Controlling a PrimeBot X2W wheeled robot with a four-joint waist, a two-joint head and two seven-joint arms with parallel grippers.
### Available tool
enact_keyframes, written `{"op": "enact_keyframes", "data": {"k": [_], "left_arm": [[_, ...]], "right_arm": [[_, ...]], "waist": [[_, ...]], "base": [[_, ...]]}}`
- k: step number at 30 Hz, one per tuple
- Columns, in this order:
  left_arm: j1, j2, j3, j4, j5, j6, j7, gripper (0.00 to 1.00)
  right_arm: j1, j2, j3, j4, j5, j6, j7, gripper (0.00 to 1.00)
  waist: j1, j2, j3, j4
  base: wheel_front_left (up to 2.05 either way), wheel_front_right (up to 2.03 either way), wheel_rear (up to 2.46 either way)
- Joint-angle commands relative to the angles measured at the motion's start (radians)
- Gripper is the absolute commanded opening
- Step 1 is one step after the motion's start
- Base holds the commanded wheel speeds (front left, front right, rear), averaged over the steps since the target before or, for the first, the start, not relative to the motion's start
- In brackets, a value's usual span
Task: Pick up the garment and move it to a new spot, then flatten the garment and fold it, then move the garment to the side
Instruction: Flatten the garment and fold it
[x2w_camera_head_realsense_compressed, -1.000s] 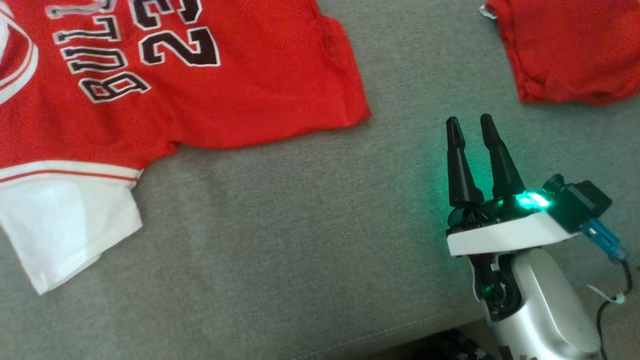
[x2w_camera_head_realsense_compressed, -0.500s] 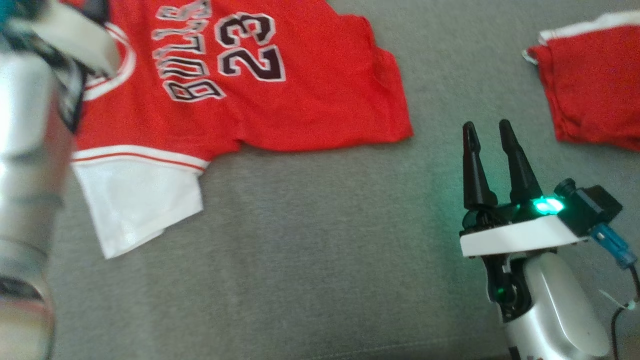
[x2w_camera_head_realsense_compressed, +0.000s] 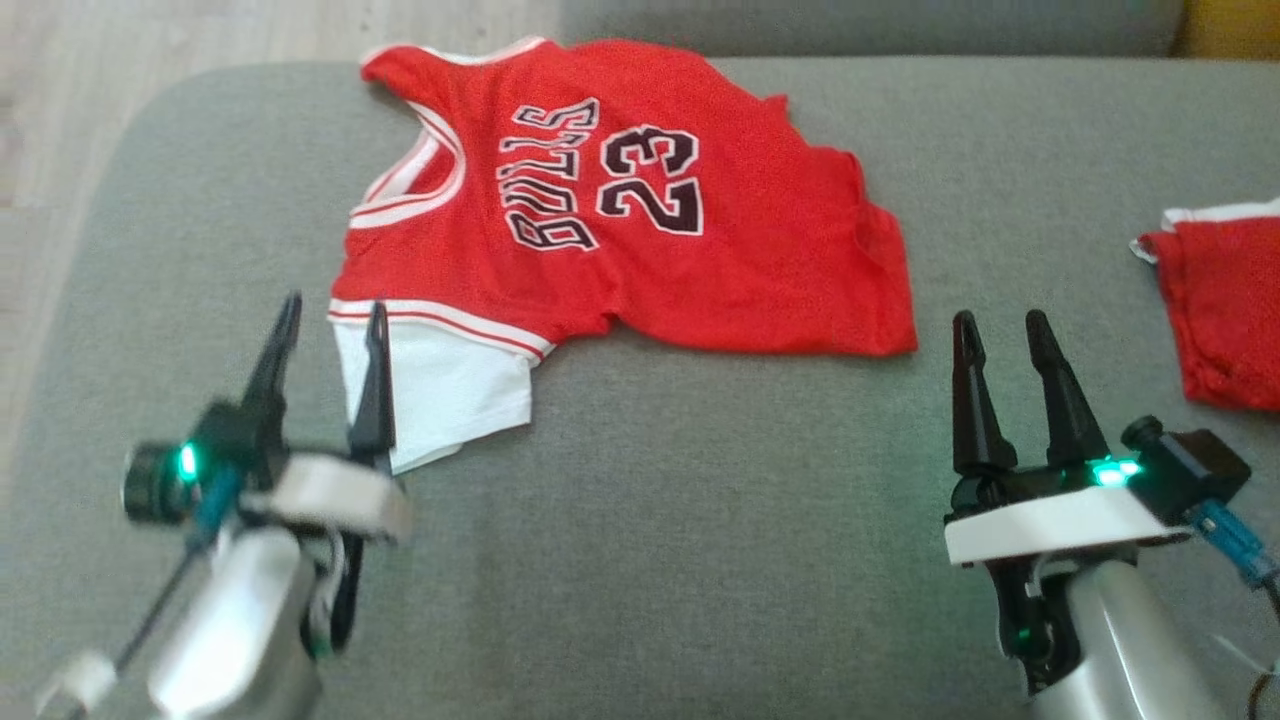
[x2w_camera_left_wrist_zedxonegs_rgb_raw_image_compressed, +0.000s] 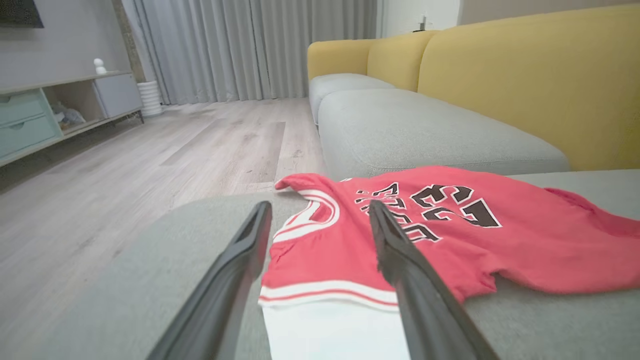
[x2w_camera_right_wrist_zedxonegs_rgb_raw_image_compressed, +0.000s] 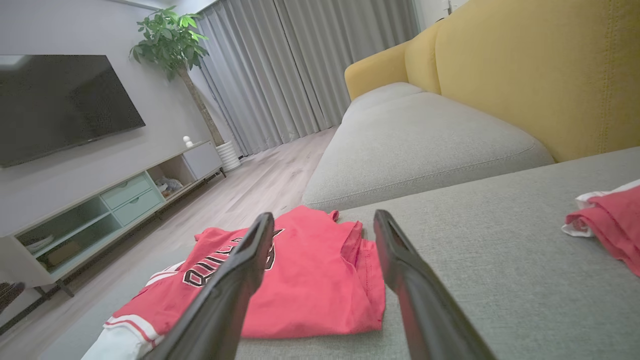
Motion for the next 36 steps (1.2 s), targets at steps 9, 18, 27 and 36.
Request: {"op": "enact_keyframes", "data": {"k": [9, 18, 27, 36], "left_arm": [[0.155, 0.021, 0.071, -0.177, -0.01, 0.061, -0.008, 1.0], [0.11, 0.058, 0.044, -0.1, -0.003, 0.068, 0.141, 1.0], [0.051, 0.055, 0.039, 0.051, -0.039, 0.029, 0.205, 1.0], [0.023, 0.043, 0.031, 0.154, -0.081, -0.011, 0.271, 0.92]], "right_arm": [[0.01, -0.002, 0.03, -0.026, -0.018, -0.001, -0.011, 1.0], [-0.008, -0.002, 0.039, -0.038, -0.024, -0.001, -0.01, 1.0], [-0.026, -0.002, 0.033, -0.04, -0.022, -0.001, -0.011, 1.0], [-0.037, -0.002, 0.036, -0.046, -0.019, -0.001, -0.011, 1.0]], "waist": [[0.0003, 0.0, -0.01, 0.017], [0.0003, 0.0, 0.057, -0.003], [0.0003, 0.0, 0.121, -0.022], [0.0003, 0.0, 0.138, -0.031]], "base": [[0.0, 0.0, 0.0], [0.0, 0.0, 0.0], [0.0, 0.0, 0.0], [0.0, 0.0, 0.0]]}}
